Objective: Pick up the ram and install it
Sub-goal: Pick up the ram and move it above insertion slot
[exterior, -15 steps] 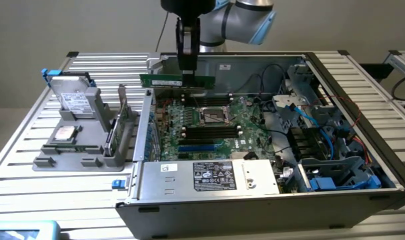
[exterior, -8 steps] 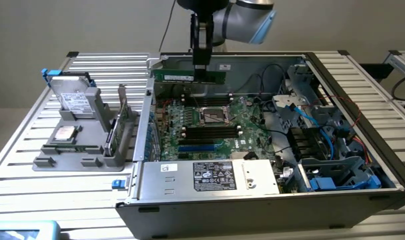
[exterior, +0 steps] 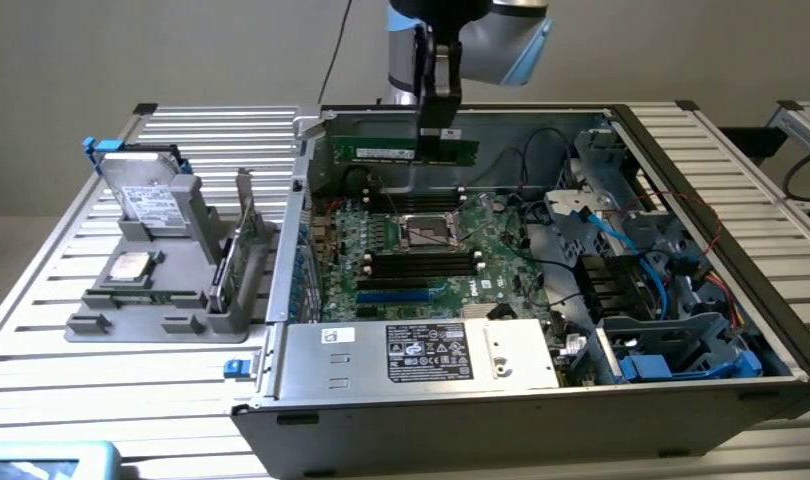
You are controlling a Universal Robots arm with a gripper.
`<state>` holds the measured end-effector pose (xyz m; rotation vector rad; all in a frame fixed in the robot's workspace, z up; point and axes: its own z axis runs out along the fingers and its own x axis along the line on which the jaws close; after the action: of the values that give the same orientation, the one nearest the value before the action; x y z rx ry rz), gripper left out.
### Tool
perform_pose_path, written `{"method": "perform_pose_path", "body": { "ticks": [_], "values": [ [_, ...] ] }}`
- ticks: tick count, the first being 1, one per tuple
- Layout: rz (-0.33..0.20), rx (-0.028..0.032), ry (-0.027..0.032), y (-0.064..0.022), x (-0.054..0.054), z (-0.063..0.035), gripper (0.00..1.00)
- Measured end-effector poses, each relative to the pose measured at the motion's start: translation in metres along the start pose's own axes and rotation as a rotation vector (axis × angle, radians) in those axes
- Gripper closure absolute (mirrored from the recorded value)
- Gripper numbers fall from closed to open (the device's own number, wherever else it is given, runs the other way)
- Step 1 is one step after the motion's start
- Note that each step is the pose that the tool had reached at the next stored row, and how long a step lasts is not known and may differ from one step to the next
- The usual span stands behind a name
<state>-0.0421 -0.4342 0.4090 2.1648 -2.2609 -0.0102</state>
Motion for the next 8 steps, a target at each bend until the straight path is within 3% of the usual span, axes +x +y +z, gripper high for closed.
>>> {"method": "perform_pose_path", "body": {
  "ticks": [3,8],
  "values": [
    [-0.014,0.001,-0.0034,-0.0025,-0.0001,0.0001,0.86],
    [-0.026,0.006,-0.0035,-0.0088,-0.0048,0.0035,0.86]
  ]
}}
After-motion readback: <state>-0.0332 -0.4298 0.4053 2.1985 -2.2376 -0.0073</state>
